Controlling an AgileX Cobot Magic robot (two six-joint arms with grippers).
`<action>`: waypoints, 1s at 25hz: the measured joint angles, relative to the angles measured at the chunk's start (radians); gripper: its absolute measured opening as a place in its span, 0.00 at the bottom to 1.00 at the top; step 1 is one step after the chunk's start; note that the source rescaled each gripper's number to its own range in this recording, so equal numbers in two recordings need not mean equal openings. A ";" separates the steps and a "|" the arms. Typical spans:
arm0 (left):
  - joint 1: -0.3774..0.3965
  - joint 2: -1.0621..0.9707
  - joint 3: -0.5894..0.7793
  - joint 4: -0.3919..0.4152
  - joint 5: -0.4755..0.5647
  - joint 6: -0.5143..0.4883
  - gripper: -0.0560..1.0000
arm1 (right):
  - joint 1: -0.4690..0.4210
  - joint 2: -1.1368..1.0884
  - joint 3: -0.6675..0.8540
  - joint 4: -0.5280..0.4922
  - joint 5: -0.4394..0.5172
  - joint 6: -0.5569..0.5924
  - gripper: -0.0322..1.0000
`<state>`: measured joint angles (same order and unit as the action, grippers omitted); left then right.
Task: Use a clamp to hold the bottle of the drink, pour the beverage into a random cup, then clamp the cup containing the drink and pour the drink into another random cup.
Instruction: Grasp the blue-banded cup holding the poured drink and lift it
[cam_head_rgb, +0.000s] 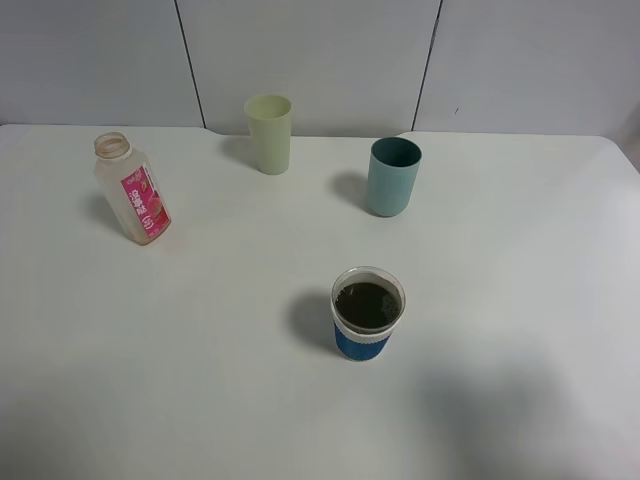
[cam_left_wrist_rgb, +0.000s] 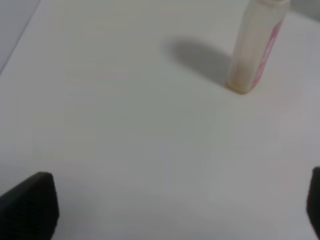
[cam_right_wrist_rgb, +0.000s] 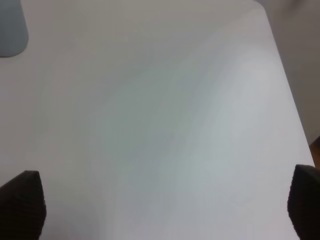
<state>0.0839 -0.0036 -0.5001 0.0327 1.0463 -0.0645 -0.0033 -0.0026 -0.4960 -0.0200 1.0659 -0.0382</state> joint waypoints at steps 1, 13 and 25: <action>0.000 0.000 0.000 -0.001 0.000 0.000 1.00 | 0.000 0.000 0.000 0.000 0.000 0.000 0.90; -0.113 0.000 0.000 -0.001 0.002 0.001 1.00 | 0.000 0.000 0.000 0.000 0.000 0.000 0.90; -0.113 0.000 0.000 -0.001 0.003 0.001 1.00 | 0.000 0.000 0.000 0.000 0.000 0.000 0.90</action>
<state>-0.0294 -0.0036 -0.5001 0.0318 1.0494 -0.0635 -0.0033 -0.0026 -0.4960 -0.0200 1.0659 -0.0382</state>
